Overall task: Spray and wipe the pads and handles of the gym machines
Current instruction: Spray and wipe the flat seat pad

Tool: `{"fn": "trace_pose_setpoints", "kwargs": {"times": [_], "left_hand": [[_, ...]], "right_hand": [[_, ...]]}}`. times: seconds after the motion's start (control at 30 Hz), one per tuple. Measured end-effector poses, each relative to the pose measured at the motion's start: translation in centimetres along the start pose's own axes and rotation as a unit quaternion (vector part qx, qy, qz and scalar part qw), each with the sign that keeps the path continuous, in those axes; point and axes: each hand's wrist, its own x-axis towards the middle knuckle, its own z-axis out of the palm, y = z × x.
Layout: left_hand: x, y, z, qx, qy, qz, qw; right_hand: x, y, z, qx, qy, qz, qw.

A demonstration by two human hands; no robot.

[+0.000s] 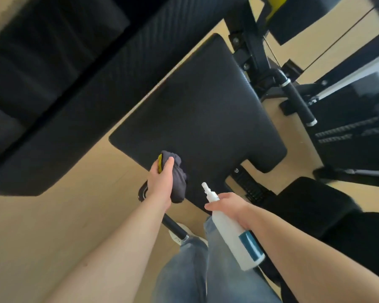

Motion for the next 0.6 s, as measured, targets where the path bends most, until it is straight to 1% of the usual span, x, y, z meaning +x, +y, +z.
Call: {"fn": "trace_pose_setpoints", "kwargs": {"times": [0.07,0.17,0.23,0.27,0.37,0.47,0.6], "left_hand": [[-0.1,0.4,1.2,0.005,-0.009,0.004,1.0],[-0.5,1.3,3.0,0.038,-0.025,-0.016,0.999],[-0.7,1.6,3.7,0.05,-0.036,-0.026,0.998],[-0.9,1.6,4.2,0.056,-0.039,-0.022,0.997],[-1.6,1.6,5.3,0.069,-0.055,-0.017,0.996],[-1.7,1.6,5.7,0.064,-0.058,-0.022,0.996],[-1.6,1.6,6.1,0.034,-0.073,-0.019,0.997]], "right_hand": [[0.0,0.7,-1.1,0.041,0.0,0.024,0.999],[-0.6,1.8,-2.2,0.112,-0.034,0.062,0.991],[-0.9,2.3,-1.6,0.117,-0.03,0.07,0.99],[-1.0,2.5,-1.4,0.124,-0.015,0.071,0.99],[-0.8,3.5,-1.0,0.184,0.001,0.066,0.981],[-0.6,4.0,-1.9,0.267,0.012,0.047,0.963],[-0.5,3.6,-4.3,0.325,0.059,-0.016,0.944]]}}
